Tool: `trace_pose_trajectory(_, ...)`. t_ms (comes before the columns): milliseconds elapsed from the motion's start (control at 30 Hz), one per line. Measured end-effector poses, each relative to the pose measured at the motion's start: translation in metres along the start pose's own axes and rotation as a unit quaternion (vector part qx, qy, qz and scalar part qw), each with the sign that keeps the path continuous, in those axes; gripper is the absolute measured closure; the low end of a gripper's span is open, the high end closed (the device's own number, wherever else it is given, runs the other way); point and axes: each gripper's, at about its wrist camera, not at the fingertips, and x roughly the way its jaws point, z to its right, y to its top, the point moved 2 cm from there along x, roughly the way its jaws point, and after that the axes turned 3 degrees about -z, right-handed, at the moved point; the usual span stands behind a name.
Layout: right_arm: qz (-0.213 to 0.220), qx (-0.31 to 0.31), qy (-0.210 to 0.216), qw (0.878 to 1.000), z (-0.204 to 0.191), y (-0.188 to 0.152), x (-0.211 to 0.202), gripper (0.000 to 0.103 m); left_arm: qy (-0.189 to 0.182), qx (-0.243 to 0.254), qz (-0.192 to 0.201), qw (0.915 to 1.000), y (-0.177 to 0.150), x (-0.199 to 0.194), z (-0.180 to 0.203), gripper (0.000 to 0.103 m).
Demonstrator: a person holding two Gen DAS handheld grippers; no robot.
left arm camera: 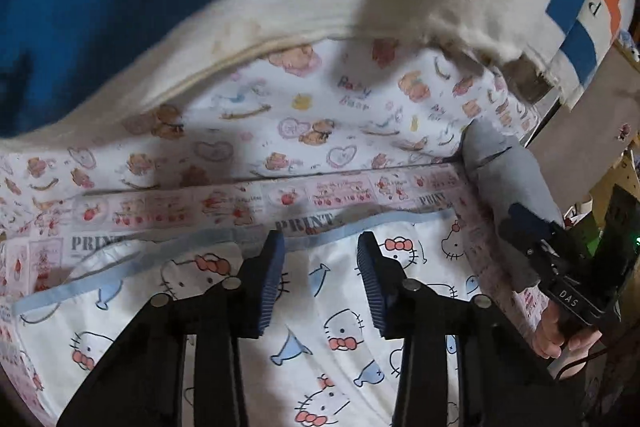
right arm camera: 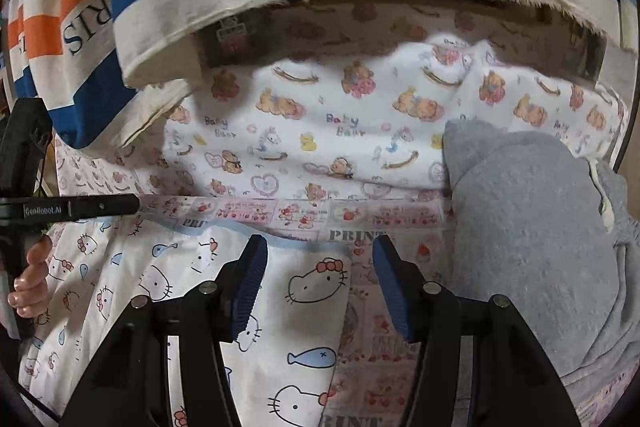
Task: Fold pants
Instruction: 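Pinch the light-blue trimmed edge with the left tool while the right tool pinches it too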
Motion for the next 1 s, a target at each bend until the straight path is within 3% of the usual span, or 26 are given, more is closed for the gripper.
trace_pose_trajectory(167,0.012,-0.007,-0.008,1.0,0.003,0.001,-0.006,0.047,0.05,-0.011,-0.012,0.9986,-0.004,0.02,-0.016,0.069)
trace_pose_trajectory(267,0.0,0.01,0.008,1.0,0.008,0.001,0.001,0.047,0.049,-0.031,-0.022,0.998,-0.008,0.026,-0.031,0.069)
trace_pose_trajectory(400,-0.048,0.056,0.034,0.997,0.021,-0.003,0.027,0.06,0.066,-0.026,-0.02,0.9973,-0.009,0.022,-0.036,0.066)
trace_pose_trajectory(533,-0.103,0.067,-0.017,0.992,0.027,-0.001,0.06,0.06,0.087,-0.014,-0.023,0.9959,-0.011,0.023,-0.035,0.065)
trace_pose_trajectory(567,-0.116,0.068,-0.028,0.99,0.028,-0.001,0.07,0.06,0.089,-0.015,-0.024,0.9956,-0.012,0.024,-0.035,0.067)
trace_pose_trajectory(600,-0.124,0.07,-0.026,0.989,0.029,-0.002,0.075,0.06,0.092,-0.013,-0.024,0.9954,-0.012,0.023,-0.036,0.082)
trace_pose_trajectory(667,-0.121,0.069,-0.017,0.99,0.028,-0.002,0.08,0.06,0.107,-0.011,-0.014,0.9941,-0.01,0.02,-0.038,0.103)
trace_pose_trajectory(833,-0.121,0.07,0.024,0.99,0.025,0.0,0.081,0.061,0.12,-0.022,0.009,0.9925,-0.003,0.007,-0.046,0.103)
trace_pose_trajectory(867,-0.123,0.07,0.031,0.989,0.025,0.0,0.082,0.07,0.119,-0.021,0.009,0.9926,-0.002,0.006,-0.047,0.103)
trace_pose_trajectory(900,-0.127,0.065,0.033,0.989,0.024,0.001,0.084,0.091,0.118,-0.021,0.01,0.9928,-0.001,0.006,-0.047,0.103)
trace_pose_trajectory(1000,-0.123,0.046,0.022,0.991,0.018,0.002,0.082,0.098,0.101,-0.016,0.01,0.9947,-0.001,0.004,-0.044,0.103)
